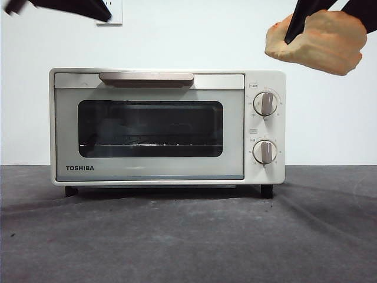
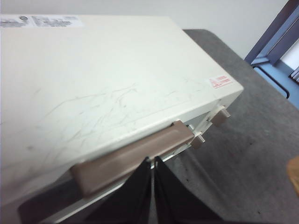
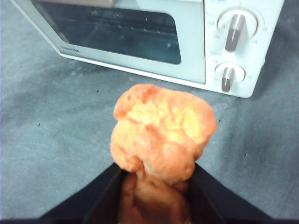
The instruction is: The left arm flap open the oven, the right arm pick bread and place it into oven, the left arm flap close the oven
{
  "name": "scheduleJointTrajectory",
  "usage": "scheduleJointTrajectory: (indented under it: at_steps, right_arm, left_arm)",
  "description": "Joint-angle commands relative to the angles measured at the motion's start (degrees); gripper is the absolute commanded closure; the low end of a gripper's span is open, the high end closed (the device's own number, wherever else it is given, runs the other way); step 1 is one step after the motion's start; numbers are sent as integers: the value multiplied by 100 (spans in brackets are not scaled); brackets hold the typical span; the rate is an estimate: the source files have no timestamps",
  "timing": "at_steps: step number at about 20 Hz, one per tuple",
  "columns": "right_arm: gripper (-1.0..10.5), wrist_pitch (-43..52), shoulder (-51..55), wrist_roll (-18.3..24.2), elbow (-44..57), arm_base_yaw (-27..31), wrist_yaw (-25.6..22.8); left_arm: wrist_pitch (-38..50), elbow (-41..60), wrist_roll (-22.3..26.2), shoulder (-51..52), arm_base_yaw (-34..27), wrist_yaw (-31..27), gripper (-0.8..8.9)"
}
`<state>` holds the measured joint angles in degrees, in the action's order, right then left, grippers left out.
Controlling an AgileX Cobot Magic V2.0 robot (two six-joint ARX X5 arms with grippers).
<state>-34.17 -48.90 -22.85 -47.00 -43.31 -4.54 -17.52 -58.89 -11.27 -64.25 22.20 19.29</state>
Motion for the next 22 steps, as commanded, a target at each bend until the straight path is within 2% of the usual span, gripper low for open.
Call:
scheduleJointTrajectory:
  at_steps: [1,8,14,18,22]
  right_arm:
    - [780,-68,0,83,-92,-44,-4]
    - [780,-151,7,98,-92,-44,-4]
    - [780,-149,7,105,-92,-44,-4]
    - [780,-146,7,111,-92,-44,-9]
    - [780,-144,7,129,-92,-44,-26]
  left_arm:
    - [136,-264,236,-501,166,-212,796]
    - [579,-350,614,-1270,470,-850,796]
    - [675,-350,732,-1556,494,-925,797]
    - [505,-350,739,-1637,597,-925,797]
    - [-101,-350,741,-1637,820,-922,797]
